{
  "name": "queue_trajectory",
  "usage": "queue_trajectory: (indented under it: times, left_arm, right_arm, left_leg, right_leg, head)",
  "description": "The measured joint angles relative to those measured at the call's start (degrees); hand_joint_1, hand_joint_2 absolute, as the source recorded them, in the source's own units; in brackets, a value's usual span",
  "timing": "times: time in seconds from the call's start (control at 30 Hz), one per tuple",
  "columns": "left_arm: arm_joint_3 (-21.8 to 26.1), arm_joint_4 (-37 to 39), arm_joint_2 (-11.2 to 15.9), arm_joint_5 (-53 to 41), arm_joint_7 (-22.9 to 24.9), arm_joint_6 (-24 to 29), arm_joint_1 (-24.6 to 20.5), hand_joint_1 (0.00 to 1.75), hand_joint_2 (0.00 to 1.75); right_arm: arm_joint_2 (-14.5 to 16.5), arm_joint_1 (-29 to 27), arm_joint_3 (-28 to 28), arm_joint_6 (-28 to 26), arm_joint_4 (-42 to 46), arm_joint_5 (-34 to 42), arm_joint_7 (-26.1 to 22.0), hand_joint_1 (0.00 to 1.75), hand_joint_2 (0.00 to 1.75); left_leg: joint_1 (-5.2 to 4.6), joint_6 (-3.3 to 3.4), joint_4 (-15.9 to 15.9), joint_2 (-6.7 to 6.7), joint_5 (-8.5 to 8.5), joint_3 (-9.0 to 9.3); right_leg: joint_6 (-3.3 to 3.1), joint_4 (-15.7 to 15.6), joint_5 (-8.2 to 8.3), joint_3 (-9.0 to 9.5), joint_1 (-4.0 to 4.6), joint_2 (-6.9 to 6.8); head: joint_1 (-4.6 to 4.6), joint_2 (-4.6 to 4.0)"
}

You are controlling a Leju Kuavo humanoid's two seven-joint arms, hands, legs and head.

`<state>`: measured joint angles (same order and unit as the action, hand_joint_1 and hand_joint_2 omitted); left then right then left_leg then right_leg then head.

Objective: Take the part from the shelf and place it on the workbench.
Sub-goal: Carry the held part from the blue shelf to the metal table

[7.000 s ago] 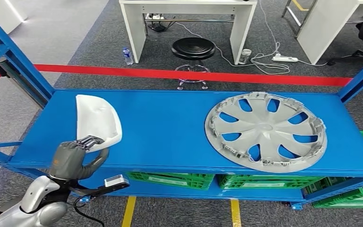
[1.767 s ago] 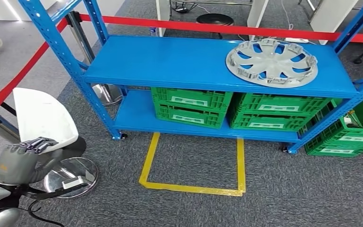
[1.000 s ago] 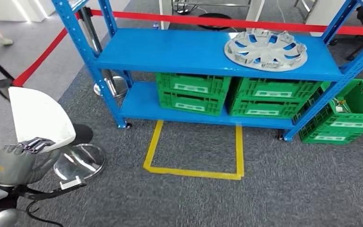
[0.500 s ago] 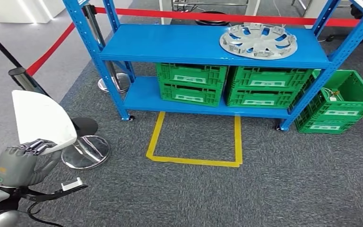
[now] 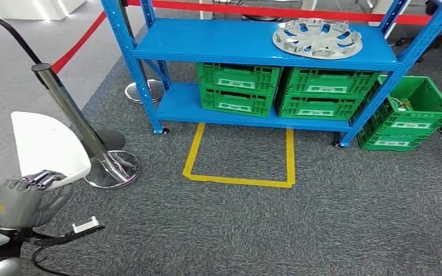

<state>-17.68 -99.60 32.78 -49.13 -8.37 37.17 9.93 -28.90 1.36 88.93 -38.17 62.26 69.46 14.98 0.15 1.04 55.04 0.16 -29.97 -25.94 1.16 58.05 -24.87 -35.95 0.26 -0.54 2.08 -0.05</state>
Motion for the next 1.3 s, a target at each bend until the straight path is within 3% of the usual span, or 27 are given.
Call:
queue_trajectory:
  times: [0.03, 0.1, 0.13, 0.17, 0.2, 0.23, 0.27, 0.3, 0.37, 0.4, 0.47, 0.5, 0.53, 0.6, 0.63, 0.67, 0.73, 0.8, 0.87, 0.9, 1.0, 1.07, 1.13, 1.17, 1.2, 1.23, 1.3]
  left_arm:
    - [-0.03, 0.00, -0.03, 0.12, 0.00, 0.00, 0.00, 1.75, 1.75]
    - [-0.06, 0.00, -0.08, 0.36, 0.00, -0.01, 0.03, 1.75, 1.75]
    - [-0.10, 0.00, -0.13, 0.50, 0.00, 0.00, 0.06, 1.75, 1.75]
    - [-0.17, 0.00, -0.20, 0.64, 0.00, -0.01, 0.09, 1.75, 1.75]
    - [-0.27, 0.00, -0.29, 0.77, -0.01, -0.01, 0.11, 1.75, 1.75]
    - [-0.37, 0.00, -0.39, 0.91, -0.01, -0.01, 0.14, 1.75, 1.75]
    - [-0.44, 0.00, -0.47, 1.02, -0.02, -0.01, 0.16, 1.75, 1.75]
    - [-0.46, -0.01, -0.51, 1.14, -0.04, -0.01, 0.20, 1.75, 1.75]
    - [-0.45, -0.03, -0.51, 1.42, -0.10, -0.01, 0.25, 1.75, 1.75]
    - [-0.44, -0.05, -0.50, 1.55, -0.18, 0.00, 0.28, 1.75, 1.75]
    - [-0.45, -0.09, -0.49, 1.70, -0.45, 0.01, 0.36, 1.75, 1.75]
    - [-0.45, -0.10, -0.47, 1.82, -0.63, 0.01, 0.46, 1.75, 1.75]
    - [-0.45, -0.11, -0.45, 1.96, -0.78, 0.01, 0.56, 1.75, 1.75]
    - [-0.43, -0.11, -0.46, 2.24, -1.01, 0.01, 0.69, 1.75, 1.75]
    - [-0.44, -0.11, -0.49, 2.34, -1.09, 0.01, 0.71, 1.75, 1.75]
    - [-0.45, -0.11, -0.52, 2.42, -1.15, 0.01, 0.73, 1.75, 1.75]
    - [-0.46, -0.11, -0.57, 2.50, -1.24, 0.01, 0.76, 1.75, 1.75]
    - [-0.44, -0.11, -0.58, 2.52, -1.36, 0.01, 0.73, 1.75, 1.75]
    - [-0.40, -0.17, -0.57, 2.85, -1.72, 0.00, 0.67, 1.75, 1.75]
    - [-0.40, -0.20, -0.57, 3.28, -1.99, 0.00, 0.65, 1.75, 1.75]
    - [-0.48, -0.22, -0.66, 5.11, -2.57, -0.01, 0.73, 1.75, 1.75]
    - [-0.52, -0.22, -0.74, 5.70, -2.68, -0.01, 0.75, 1.75, 1.75]
    - [-0.57, -0.22, -0.83, 5.82, -2.74, -0.02, 0.79, 1.75, 1.75]
    - [-0.62, -0.22, -0.87, 5.87, -2.78, -0.02, 0.81, 1.75, 1.75]
    - [-0.69, -0.22, -0.91, 6.03, -2.84, -0.02, 0.81, 1.75, 1.75]
    - [-0.75, -0.22, -0.93, 6.33, -2.93, -0.02, 0.81, 1.75, 1.75]
    - [-0.83, -0.22, -0.94, 7.20, -3.12, -0.02, 0.80, 1.75, 1.75]
  right_arm:
    - [-0.02, -0.08, 0.03, 0.01, 0.01, -0.01, -0.10, 0.00, 0.00]
    - [-0.02, -0.18, 0.05, 0.02, 0.03, -0.05, -0.18, 0.00, 0.00]
    - [-0.02, -0.20, 0.05, 0.01, 0.03, -0.10, -0.15, 0.00, 0.00]
    - [-0.02, -0.20, 0.05, 0.01, 0.03, -0.17, -0.13, 0.00, 0.00]
    - [-0.02, -0.19, 0.05, 0.00, 0.03, -0.25, -0.10, 0.00, 0.00]
    - [-0.02, -0.16, 0.05, -0.02, 0.03, -0.35, -0.10, 0.00, 0.00]
    - [-0.03, -0.12, 0.04, -0.04, 0.03, -0.45, -0.10, 0.00, 0.00]
    - [-0.05, -0.04, 0.04, -0.07, 0.03, -0.54, -0.10, 0.00, 0.00]
    - [-0.15, 0.13, 0.03, -0.13, 0.03, -0.64, 0.02, 0.00, 0.00]
    - [-0.19, 0.19, 0.02, -0.17, 0.03, -0.67, 0.01, 0.00, 0.00]
    - [-0.22, 0.17, 0.02, -0.22, 0.03, -0.67, -0.13, 0.00, 0.00]
    - [-0.22, 0.14, 0.02, -0.22, 0.03, -0.67, -0.21, 0.00, 0.00]
    - [-0.21, 0.13, 0.03, -0.21, 0.03, -0.67, -0.23, 0.00, 0.00]
    - [-0.21, 0.14, 0.04, -0.19, 0.02, -0.67, -0.22, 0.00, 0.00]
    - [-0.21, 0.14, 0.04, -0.17, 0.01, -0.68, -0.21, 0.00, 0.00]
    - [-0.21, 0.14, 0.05, -0.16, 0.00, -0.68, -0.21, 0.00, 0.00]
    - [-0.21, 0.17, 0.05, -0.14, -0.01, -0.68, -0.21, 0.00, 0.00]
    - [-0.21, 0.20, 0.05, -0.14, -0.02, -0.70, -0.21, 0.00, 0.00]
    - [-0.21, 0.22, 0.05, -0.09, -0.02, -0.73, -0.16, 0.00, 0.00]
    - [-0.21, 0.24, 0.05, -0.06, -0.02, -0.74, -0.12, 0.00, 0.00]
    - [-0.25, 0.21, 0.04, 0.00, -0.02, -0.71, -0.08, 0.00, 0.00]
    - [-0.28, 0.14, 0.05, 0.02, -0.02, -0.68, -0.09, 0.00, 0.00]
    - [-0.28, 0.08, 0.05, 0.03, -0.02, -0.68, -0.09, 0.00, 0.00]
    - [-0.28, 0.05, 0.05, 0.03, -0.02, -0.68, -0.09, 0.00, 0.00]
    - [-0.28, 0.01, 0.06, 0.03, -0.02, -0.68, -0.09, 0.00, 0.00]
    - [-0.28, -0.02, 0.07, 0.03, -0.02, -0.69, -0.09, 0.00, 0.00]
    - [-0.29, -0.01, 0.07, 0.02, -0.03, -0.75, -0.07, 0.00, 0.00]
  left_leg:
    - [0.05, 0.45, -0.10, 0.15, 0.82, -0.98]
    - [-0.09, 0.99, -0.06, 0.24, 2.48, -2.96]
    - [-0.18, 1.01, -0.02, 0.26, 3.38, -4.05]
    - [-0.25, 0.99, 0.03, 0.26, 4.26, -5.16]
    - [-0.30, 0.91, 0.09, 0.26, 5.12, -6.31]
    - [-0.31, 0.79, 0.17, 0.26, 5.95, -7.43]
    - [-0.31, 0.63, 0.29, 0.26, 6.74, -8.41]
    - [-0.36, 0.41, 0.51, 0.24, 7.44, -9.23]
    - [-0.46, -0.11, 0.96, 0.25, 8.77, -10.22]
    - [-0.46, -0.41, 1.06, 0.26, 9.39, -10.47]
    - [-0.31, -1.06, 1.08, 0.23, 10.12, -10.90]
    - [-0.19, -1.42, 1.63, 0.18, 9.05, -11.24]
    - [-0.09, -1.77, 3.16, 0.13, 6.76, -11.73]
    - [0.12, -2.34, 9.30, 0.10, 0.15, -12.93]
    - [0.19, -2.53, 13.09, 0.10, -2.17, -13.35]
    - [0.24, -2.65, 16.15, 0.10, -2.89, -13.42]
    - [0.28, -2.64, 17.78, 0.09, -0.49, -11.60]
    - [0.24, -2.31, 12.23, 0.02, 1.81, -6.27]
    - [0.08, -1.69, 4.16, -0.10, 0.48, -0.53]
    - [-0.05, -1.37, 1.56, -0.14, -0.50, 0.95]
    - [-0.10, -0.13, -0.05, 0.03, -0.24, 0.24]
    - [-0.03, 0.66, -0.18, 0.23, 0.90, -0.96]
    - [-0.17, 0.95, -0.09, 0.28, 2.00, -2.34]
    - [-0.23, 0.95, -0.04, 0.28, 2.53, -3.01]
    - [-0.28, 0.91, 0.00, 0.28, 3.00, -3.60]
    - [-0.30, 0.82, 0.05, 0.28, 3.41, -4.09]
    - [-0.33, 0.49, 0.18, 0.28, 4.01, -4.74]
  right_leg:
    - [0.29, 1.68, -2.39, -0.83, -0.10, 0.20]
    - [0.76, 8.07, -8.68, -2.46, -0.26, 0.38]
    - [0.90, 11.69, -10.51, -2.95, -0.29, 0.40]
    - [0.97, 14.37, -10.71, -2.81, -0.30, 0.41]
    - [0.97, 15.51, -9.48, -2.00, -0.30, 0.40]
    - [0.95, 14.70, -7.47, -0.26, -0.29, 0.40]
    - [0.90, 11.94, -5.81, 2.48, -0.29, 0.40]
    - [0.81, 7.53, -5.36, 6.21, -0.26, 0.40]
    - [0.33, -1.55, -7.22, 12.60, -0.15, 0.46]
    - [-0.01, -4.08, -8.24, 14.12, -0.03, 0.49]
    - [-0.93, -4.73, -8.03, 13.61, 0.03, 0.41]
    - [-1.44, -4.62, -7.43, 12.99, 0.00, 0.29]
    - [-1.93, -4.60, -6.70, 12.28, -0.04, 0.11]
    - [-2.50, -4.52, -5.21, 10.63, 0.04, -0.20]
    - [-2.57, -4.42, -4.45, 9.66, 0.12, -0.31]
    - [-2.58, -4.20, -3.70, 8.71, 0.20, -0.36]
    - [-2.43, -3.41, -2.27, 6.37, 0.28, -0.41]
    - [-2.07, -2.44, -1.15, 4.08, 0.33, -0.37]
    - [-1.54, -1.61, -0.35, 2.63, 0.45, -0.32]
    - [-1.26, -1.36, 0.05, 2.15, 0.47, -0.33]
    - [-0.36, -0.70, 0.52, 0.85, 0.29, -0.18]
    - [0.21, 3.34, -2.75, -1.14, 0.09, 0.16]
    - [0.66, 11.23, -7.61, -3.90, -0.02, 0.35]
    - [0.78, 14.33, -9.10, -4.64, -0.04, 0.36]
    - [0.84, 15.44, -9.56, -4.34, -0.06, 0.36]
    - [0.86, 13.97, -8.96, -2.69, -0.07, 0.35]
    - [0.74, 5.62, -6.41, 3.35, -0.14, 0.34]
  head:
    - [-0.10, 0.00]
    - [-0.36, 0.00]
    - [-0.40, 0.01]
    - [-0.42, 0.01]
    - [-0.42, 0.01]
    - [-0.42, 0.01]
    - [-0.42, 0.01]
    - [-0.43, 0.01]
    - [-0.35, 0.02]
    - [-0.33, 0.02]
    - [-0.32, 0.01]
    - [-0.30, 0.00]
    - [-0.25, 0.00]
    - [-0.14, 0.00]
    - [-0.13, 0.00]
    - [-0.14, -0.01]
    - [-0.13, 0.00]
    - [-0.10, 0.01]
    - [-0.13, 0.01]
    - [-0.14, 0.01]
    - [-0.12, 0.01]
    - [-0.30, 0.00]
    - [-0.52, 0.00]
    - [-0.55, 0.01]
    - [-0.54, 0.01]
    - [-0.54, 0.01]
    - [-0.54, 0.01]
